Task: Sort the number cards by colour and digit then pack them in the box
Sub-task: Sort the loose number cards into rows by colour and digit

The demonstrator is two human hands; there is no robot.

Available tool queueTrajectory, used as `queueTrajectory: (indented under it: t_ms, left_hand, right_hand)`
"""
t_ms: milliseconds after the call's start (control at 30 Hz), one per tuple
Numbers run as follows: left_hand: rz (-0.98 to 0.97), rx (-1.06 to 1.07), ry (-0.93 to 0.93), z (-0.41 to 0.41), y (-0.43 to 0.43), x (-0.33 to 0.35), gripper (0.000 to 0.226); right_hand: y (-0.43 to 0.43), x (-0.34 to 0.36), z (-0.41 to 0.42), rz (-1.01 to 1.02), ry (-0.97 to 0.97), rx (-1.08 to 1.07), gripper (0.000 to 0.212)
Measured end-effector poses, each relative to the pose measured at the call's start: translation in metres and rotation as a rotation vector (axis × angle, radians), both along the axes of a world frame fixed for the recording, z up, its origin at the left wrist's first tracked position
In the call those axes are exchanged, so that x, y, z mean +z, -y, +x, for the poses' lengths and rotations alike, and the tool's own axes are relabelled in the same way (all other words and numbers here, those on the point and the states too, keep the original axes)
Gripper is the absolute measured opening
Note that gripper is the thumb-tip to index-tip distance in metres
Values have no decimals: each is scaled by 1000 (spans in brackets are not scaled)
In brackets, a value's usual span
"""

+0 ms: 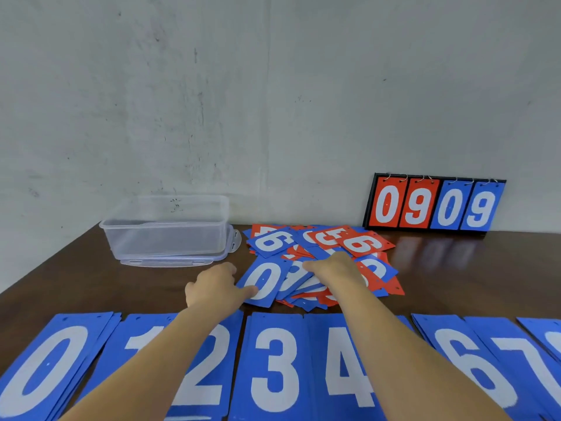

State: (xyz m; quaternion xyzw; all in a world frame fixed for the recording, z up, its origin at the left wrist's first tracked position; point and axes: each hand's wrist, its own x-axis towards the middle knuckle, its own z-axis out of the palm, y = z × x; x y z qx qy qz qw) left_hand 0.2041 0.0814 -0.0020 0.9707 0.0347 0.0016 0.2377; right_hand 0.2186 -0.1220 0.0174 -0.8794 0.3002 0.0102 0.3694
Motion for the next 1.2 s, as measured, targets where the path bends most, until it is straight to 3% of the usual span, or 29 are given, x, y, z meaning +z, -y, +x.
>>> queueTrajectory:
  t_ms: [133,267,367,467,533,633,833,1033,1200]
  left_hand:
    - [43,-30,-27,11,3,-5,62]
    - [15,-39,-59,18,2,-8,62]
    - [-8,-28,-73,20,1,-6,45]
    - [-131,-6,-52,22,-6,-5,18]
    - [-261,15,-53,23,-15,-1,23]
    - [-361,32,-55,21,-26,10,27]
    - [-418,26,-6,10,-31,28,14]
    - [-567,-15,37,-14,-23,41,7]
    - [-638,-87,17,-35,-6,41,20]
  right_hand:
    - [-9,-3,14,-17,-44,-35,64]
    - [-17,-6,27,7,-97,-105,47]
    - [-19,-7,33,52,-84,-111,35]
    - [-14,-4,36,226,-38,-109,23]
    - [-9,2,29,425,22,-145,13]
    - [0,12,13,533,98,-180,10]
    - [13,23,-11,474,173,-170,23]
    - [25,42,-49,365,235,-113,11]
    - [29,56,-85,332,277,-52,11]
